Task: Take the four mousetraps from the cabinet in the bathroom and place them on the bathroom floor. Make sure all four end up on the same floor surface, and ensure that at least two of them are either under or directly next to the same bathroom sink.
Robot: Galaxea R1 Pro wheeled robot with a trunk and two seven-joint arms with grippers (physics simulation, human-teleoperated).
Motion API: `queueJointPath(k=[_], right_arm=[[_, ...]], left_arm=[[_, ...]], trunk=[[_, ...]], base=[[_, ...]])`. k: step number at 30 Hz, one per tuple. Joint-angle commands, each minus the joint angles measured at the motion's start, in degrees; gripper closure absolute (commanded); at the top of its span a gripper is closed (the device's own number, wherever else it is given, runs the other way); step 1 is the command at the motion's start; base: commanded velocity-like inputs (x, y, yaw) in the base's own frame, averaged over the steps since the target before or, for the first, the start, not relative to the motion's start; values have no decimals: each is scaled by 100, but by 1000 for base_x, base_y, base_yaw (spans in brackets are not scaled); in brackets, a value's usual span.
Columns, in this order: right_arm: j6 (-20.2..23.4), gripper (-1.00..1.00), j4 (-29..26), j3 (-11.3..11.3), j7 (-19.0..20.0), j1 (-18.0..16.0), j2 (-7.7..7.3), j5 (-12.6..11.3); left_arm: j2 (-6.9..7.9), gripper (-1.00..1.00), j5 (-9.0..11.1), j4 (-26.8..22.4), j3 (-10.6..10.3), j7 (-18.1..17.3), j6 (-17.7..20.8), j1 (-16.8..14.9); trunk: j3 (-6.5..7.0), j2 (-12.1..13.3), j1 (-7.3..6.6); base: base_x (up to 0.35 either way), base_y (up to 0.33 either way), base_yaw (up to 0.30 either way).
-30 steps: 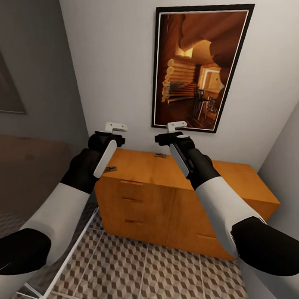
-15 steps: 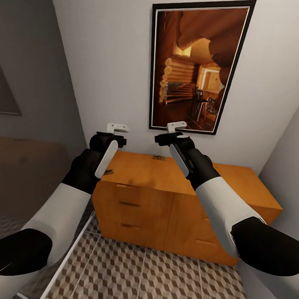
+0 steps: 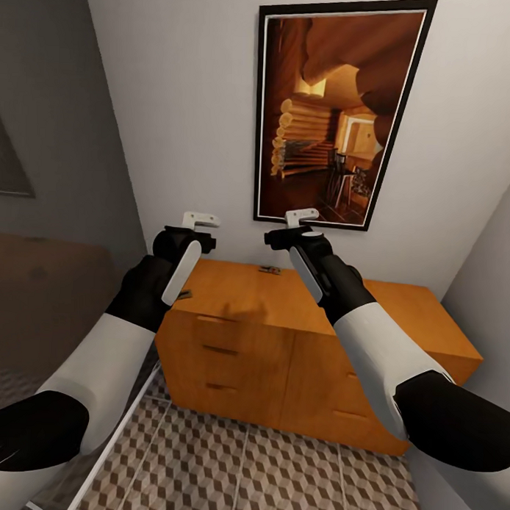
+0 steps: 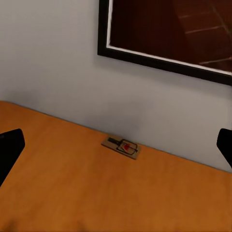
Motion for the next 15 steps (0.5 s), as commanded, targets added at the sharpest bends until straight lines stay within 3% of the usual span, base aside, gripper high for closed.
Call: queueJointPath(k=[1,15], right_arm=[[19,-100,-5,19,-54,-6,-3,-61],[30,-100,23,11,-64,17,-11,-70]], left_arm=[[1,-100,60,-2,-9,58,13,-4],[2,-100,61,2,-14,60,21,64]], trunk=[[-8,-6,1],[-8,-6,1]], base=[[2,-1,0],[0,0,0]])
